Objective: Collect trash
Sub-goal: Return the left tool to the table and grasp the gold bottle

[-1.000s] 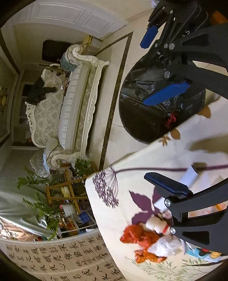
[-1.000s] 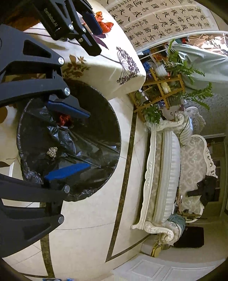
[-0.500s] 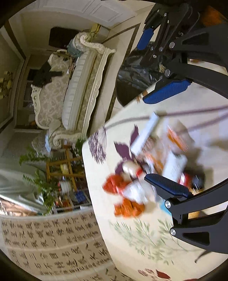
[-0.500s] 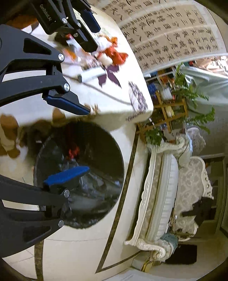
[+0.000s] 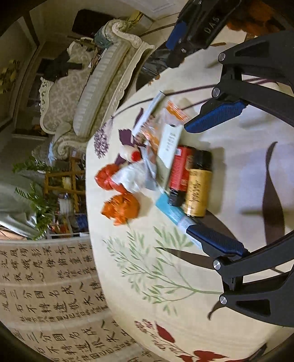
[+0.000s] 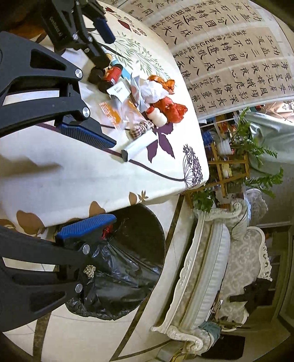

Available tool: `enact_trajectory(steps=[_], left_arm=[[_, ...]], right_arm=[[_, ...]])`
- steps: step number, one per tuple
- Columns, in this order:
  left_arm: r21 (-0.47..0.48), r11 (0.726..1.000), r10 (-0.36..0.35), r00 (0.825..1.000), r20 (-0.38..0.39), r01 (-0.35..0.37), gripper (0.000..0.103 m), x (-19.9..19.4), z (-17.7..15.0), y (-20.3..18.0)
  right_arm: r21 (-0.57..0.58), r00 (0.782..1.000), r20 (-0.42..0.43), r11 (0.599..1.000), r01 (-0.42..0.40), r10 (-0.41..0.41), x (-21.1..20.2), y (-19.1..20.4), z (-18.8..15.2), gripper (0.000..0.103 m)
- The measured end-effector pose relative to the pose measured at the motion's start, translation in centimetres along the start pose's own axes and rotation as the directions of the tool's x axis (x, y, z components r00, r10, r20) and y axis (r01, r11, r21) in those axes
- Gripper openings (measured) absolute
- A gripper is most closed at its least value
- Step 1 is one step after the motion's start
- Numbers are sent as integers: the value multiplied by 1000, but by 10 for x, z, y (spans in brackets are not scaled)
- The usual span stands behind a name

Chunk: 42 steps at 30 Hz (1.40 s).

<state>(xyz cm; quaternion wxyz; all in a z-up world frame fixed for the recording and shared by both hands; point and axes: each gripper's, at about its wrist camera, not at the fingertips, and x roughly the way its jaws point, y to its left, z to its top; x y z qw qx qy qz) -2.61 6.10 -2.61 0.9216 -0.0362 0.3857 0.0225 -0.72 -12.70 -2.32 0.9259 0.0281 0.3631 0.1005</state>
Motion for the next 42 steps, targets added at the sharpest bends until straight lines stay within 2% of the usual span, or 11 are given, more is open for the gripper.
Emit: enact_trajectory(steps=[6, 9, 14, 26, 31, 39, 40, 42], left_arm=[[-8, 999, 38, 999, -12, -38, 81, 14, -4, 1], [-9, 998, 64, 997, -49, -65, 81, 26, -6, 5], [-44, 997, 57, 994, -90, -61, 81, 27, -13, 18], [-97, 992, 72, 991, -116, -84, 81, 9, -24, 51], [-141, 989, 17, 994, -109, -32, 81, 5, -19, 51], [-138, 989, 42, 993, -106, -56, 81, 24, -7, 50], [-138, 989, 37, 994, -106, -52, 79, 24, -6, 51], [-129, 990, 39, 994, -99, -52, 70, 23, -6, 53]], right_arm=[[6, 1000, 3, 1000, -1, 1, -2, -1, -2, 59], [13, 1000, 7, 1000, 0, 0, -3, -4, -1, 59], [18, 1000, 8, 1000, -6, 6, -3, -7, -1, 59], [1, 999, -10, 999, -35, 35, 5, 3, -2, 59], [-5, 999, -12, 999, -39, 39, 6, 6, -2, 59], [-11, 999, -19, 999, -42, 42, 7, 8, -2, 59], [-13, 999, -19, 999, -43, 43, 7, 9, -2, 59], [-18, 999, -20, 999, -48, 48, 8, 11, -2, 59]])
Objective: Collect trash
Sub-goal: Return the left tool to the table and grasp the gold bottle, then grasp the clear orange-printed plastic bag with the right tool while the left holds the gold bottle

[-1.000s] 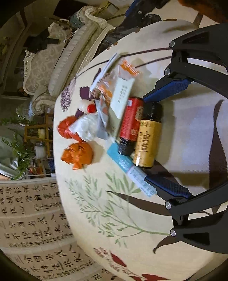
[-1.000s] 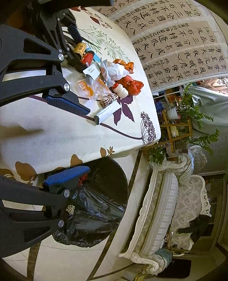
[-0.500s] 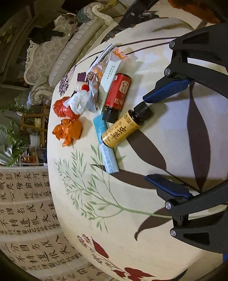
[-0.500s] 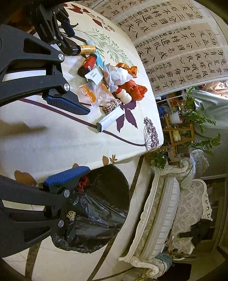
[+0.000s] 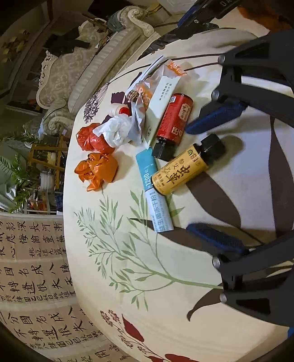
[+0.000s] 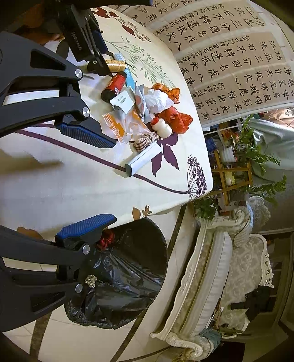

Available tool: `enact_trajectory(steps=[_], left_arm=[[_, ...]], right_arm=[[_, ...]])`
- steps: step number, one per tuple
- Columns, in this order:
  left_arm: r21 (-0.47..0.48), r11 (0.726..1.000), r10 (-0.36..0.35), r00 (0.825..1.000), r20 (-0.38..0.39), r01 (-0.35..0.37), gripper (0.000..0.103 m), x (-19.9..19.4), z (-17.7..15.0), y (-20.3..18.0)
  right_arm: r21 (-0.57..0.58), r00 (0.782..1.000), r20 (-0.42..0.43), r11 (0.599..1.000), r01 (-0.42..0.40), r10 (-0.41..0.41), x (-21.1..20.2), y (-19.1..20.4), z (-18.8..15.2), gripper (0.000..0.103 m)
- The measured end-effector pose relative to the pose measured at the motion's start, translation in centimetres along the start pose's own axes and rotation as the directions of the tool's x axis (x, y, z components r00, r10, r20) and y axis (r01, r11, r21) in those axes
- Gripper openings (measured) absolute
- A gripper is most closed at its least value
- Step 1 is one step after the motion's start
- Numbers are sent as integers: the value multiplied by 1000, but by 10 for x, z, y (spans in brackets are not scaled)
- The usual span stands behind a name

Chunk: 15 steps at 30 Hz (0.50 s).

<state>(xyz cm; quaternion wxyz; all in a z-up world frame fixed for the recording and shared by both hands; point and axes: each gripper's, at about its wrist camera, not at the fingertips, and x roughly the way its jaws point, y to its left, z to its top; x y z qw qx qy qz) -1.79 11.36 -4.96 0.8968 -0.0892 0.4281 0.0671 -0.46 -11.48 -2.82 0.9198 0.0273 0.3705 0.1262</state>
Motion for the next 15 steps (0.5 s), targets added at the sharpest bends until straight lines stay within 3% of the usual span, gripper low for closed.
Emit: enact_trajectory(steps=[8, 10, 15], left_arm=[[66, 998, -5, 1000, 24, 4, 29, -3, -4, 4], [70, 997, -17, 1000, 25, 15, 25, -3, -4, 5], [73, 997, -34, 999, 23, 33, 25, -6, -6, 8]], right_arm=[[-27, 1000, -15, 999, -24, 23, 6, 15, 0, 59], [-32, 999, -19, 999, -33, 32, 7, 19, 1, 59], [-65, 998, -21, 996, -54, 53, 8, 34, 3, 59]])
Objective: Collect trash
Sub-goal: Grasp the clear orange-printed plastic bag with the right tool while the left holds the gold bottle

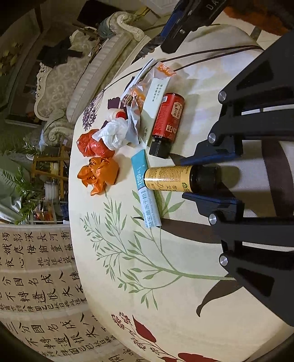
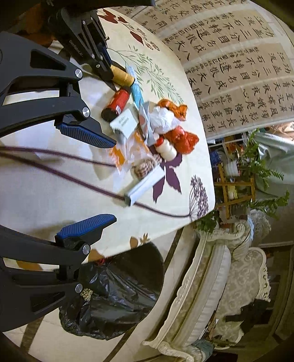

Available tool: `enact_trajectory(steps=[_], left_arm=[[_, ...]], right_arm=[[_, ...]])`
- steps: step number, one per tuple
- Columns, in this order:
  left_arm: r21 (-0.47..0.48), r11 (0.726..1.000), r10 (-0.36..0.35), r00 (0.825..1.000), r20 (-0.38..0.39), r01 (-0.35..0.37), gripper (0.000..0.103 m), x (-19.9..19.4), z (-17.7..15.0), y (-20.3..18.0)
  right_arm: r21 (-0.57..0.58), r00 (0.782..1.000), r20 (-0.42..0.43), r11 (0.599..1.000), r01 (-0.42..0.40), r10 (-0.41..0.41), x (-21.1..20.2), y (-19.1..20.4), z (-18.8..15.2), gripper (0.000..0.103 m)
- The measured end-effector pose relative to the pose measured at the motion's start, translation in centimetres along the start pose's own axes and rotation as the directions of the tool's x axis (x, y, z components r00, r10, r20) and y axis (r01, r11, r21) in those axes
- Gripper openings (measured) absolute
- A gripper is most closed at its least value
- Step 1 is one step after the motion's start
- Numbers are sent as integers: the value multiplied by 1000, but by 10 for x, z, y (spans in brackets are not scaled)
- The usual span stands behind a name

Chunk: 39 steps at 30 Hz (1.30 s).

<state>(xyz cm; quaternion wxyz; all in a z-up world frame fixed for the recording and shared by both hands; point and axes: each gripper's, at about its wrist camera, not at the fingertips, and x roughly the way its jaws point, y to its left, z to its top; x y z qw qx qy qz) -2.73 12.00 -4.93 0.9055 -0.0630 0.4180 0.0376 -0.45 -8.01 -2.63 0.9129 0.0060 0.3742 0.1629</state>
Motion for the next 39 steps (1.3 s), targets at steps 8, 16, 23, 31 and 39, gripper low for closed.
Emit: enact_trajectory(steps=[8, 16, 23, 31, 39], left_arm=[[-11, 1000, -20, 1000, -2, 20, 25, -7, -5, 6], [-32, 999, -11, 1000, 10, 11, 25, -12, -6, 22], [-42, 999, -8, 1000, 18, 9, 25, -9, -2, 30], [-42, 999, -15, 1000, 20, 16, 25, -8, 0, 30], [-44, 999, -10, 1000, 18, 11, 25, -7, 1, 31]], right_arm=[[-39, 999, -7, 999, -31, 31, 6, 19, 6, 59], [11, 999, -36, 1000, -19, 20, 20, 9, 11, 56], [15, 995, -84, 999, -45, 46, 33, 12, 10, 39], [26, 992, -98, 996, -84, 86, 41, 17, 13, 20], [67, 989, -89, 991, -117, 122, 43, 12, 22, 23]])
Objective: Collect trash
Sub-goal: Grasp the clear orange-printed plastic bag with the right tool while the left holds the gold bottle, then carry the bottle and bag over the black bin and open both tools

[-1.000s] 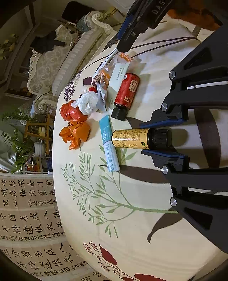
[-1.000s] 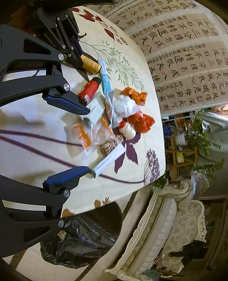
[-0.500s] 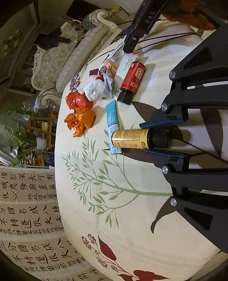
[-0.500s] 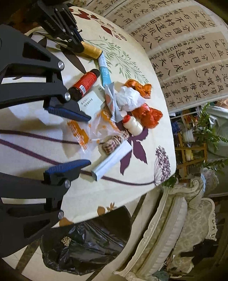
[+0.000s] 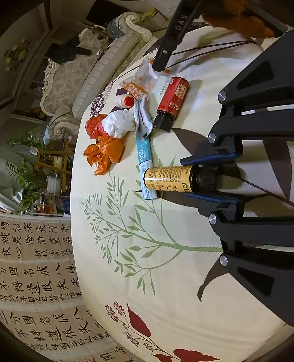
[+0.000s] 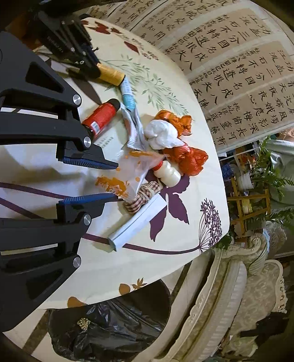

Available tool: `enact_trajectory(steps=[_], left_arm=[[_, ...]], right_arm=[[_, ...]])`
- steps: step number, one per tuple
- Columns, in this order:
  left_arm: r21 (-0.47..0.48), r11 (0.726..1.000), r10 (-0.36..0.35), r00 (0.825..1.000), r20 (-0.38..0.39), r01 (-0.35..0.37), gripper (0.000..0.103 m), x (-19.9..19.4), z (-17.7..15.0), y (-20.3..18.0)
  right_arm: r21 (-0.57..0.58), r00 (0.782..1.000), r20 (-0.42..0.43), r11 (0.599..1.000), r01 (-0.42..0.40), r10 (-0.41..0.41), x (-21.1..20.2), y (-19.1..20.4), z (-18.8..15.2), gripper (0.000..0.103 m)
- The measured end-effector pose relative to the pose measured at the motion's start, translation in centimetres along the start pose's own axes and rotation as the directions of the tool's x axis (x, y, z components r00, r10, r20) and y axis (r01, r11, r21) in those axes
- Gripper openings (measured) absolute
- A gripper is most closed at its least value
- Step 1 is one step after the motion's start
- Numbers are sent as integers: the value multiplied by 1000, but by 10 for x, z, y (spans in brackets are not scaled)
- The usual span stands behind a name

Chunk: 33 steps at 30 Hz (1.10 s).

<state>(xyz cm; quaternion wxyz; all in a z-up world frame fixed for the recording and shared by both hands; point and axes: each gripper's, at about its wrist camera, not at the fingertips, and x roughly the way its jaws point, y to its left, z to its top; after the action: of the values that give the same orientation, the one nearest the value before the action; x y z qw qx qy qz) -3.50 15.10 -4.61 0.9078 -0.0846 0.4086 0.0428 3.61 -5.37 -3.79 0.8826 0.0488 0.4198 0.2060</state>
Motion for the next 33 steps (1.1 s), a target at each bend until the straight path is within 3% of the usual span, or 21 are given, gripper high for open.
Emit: enact_trajectory(steps=[6, 10, 24, 33], left_arm=[[3, 1000, 14, 1000, 8, -14, 25, 0, 3, 2], [0, 1000, 14, 1000, 7, -14, 25, 1, 4, 3], [14, 1000, -1, 1000, 25, 1, 25, -4, 8, -10], [44, 998, -50, 998, 49, 48, 25, -10, 15, -33]], right_arm=[[-12, 1000, 10, 1000, 6, -6, 5, 3, 6, 22], [-19, 1000, 15, 1000, -5, 5, 7, 4, 5, 2], [-5, 997, 83, 1000, -5, 5, -18, -2, 4, 1], [-1, 990, 138, 1000, 14, -14, -43, -11, 6, 1]])
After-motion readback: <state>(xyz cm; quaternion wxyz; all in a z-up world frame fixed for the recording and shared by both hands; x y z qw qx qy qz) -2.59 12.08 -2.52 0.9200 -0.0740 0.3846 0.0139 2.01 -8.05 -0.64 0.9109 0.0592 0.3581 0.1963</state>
